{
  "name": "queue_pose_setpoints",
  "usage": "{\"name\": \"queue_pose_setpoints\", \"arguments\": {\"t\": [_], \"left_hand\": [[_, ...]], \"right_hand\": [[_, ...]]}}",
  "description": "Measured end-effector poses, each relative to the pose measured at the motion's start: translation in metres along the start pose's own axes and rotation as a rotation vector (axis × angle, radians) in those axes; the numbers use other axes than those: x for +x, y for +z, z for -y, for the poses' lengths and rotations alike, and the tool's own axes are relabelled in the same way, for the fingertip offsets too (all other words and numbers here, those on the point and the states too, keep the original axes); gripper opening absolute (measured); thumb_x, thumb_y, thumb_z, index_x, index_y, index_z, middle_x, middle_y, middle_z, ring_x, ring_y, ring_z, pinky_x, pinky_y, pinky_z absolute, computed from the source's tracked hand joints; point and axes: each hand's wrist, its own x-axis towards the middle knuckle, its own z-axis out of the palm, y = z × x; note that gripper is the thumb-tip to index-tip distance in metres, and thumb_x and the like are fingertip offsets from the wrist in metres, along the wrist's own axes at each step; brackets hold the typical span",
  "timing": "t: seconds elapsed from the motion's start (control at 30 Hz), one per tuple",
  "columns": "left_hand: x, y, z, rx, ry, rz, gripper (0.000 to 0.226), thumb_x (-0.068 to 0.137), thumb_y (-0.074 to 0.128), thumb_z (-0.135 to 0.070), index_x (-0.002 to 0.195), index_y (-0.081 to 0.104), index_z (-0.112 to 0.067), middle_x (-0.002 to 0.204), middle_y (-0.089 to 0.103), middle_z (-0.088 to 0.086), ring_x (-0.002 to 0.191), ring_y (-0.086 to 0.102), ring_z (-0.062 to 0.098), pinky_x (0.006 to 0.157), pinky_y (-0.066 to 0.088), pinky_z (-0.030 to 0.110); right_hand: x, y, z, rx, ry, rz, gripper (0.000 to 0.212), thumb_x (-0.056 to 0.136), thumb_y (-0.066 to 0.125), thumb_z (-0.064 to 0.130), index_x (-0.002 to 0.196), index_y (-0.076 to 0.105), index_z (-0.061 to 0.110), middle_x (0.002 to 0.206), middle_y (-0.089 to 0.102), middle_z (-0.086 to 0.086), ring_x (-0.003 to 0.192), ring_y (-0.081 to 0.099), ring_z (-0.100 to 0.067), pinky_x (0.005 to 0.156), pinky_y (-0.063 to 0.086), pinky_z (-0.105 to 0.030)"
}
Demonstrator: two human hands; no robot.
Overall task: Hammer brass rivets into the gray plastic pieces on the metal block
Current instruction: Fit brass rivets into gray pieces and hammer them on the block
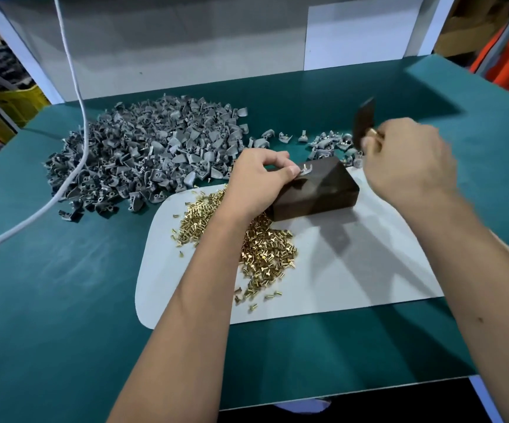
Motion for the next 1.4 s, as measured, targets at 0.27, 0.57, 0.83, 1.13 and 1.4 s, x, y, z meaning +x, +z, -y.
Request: {"name": "queue_pose_setpoints", "arguments": {"t": [0.27,0.57,0.83,1.13,1.4], "left_hand": [[-0.001,-0.001,-0.003,-0.106,-0.042,0.044,0.014,0.089,0.074,-0.004,0.076,0.076,-0.011,0.111,0.069,-0.001,0.120,0.062,0.004,0.114,0.044,0.036],[-0.004,-0.004,-0.005,-0.110,-0.025,0.015,0.014,0.087,0.077,-0.007,0.076,0.077,-0.015,0.135,0.066,0.008,0.128,0.059,0.011,0.117,0.040,0.045],[-0.001,-0.006,-0.004,-0.127,0.015,-0.024,0.017,0.088,0.077,-0.010,0.075,0.077,-0.021,0.131,0.068,0.005,0.127,0.060,0.013,0.115,0.042,0.049],[0.012,-0.029,0.013,0.056,-0.026,-0.437,0.018,0.089,0.076,-0.034,0.075,0.074,-0.023,0.072,0.070,-0.014,0.067,0.061,0.000,0.071,0.052,0.025],[0.006,-0.072,0.030,0.629,-0.209,-0.693,0.016,0.080,0.066,-0.016,0.088,0.079,-0.020,0.092,0.076,0.003,0.101,0.065,0.030,0.100,0.042,0.033]], "right_hand": [[-0.007,0.019,-0.037,-0.145,0.182,0.180,0.006,0.087,0.060,0.004,0.091,0.064,0.005,0.104,0.065,-0.026,0.094,0.056,-0.043,0.073,0.041,-0.037],[-0.005,0.010,0.005,0.199,-0.364,0.092,0.041,0.092,0.056,0.010,0.126,0.067,0.031,0.121,0.064,0.000,0.120,0.049,-0.035,0.103,0.039,-0.048],[-0.004,0.021,0.018,0.237,-0.551,0.105,0.021,0.088,0.075,0.038,0.109,0.074,0.037,0.106,0.071,0.009,0.110,0.055,-0.024,0.097,0.035,-0.051],[0.039,0.029,0.015,0.149,-0.138,0.065,0.042,0.084,0.082,0.035,0.122,0.071,0.021,0.104,0.075,-0.008,0.108,0.067,-0.032,0.097,0.054,-0.038],[-0.029,0.004,0.078,0.269,-0.931,0.813,0.012,0.076,0.088,0.027,0.082,0.080,0.034,0.068,0.069,0.023,0.066,0.063,0.007,0.059,0.045,-0.007]]}}
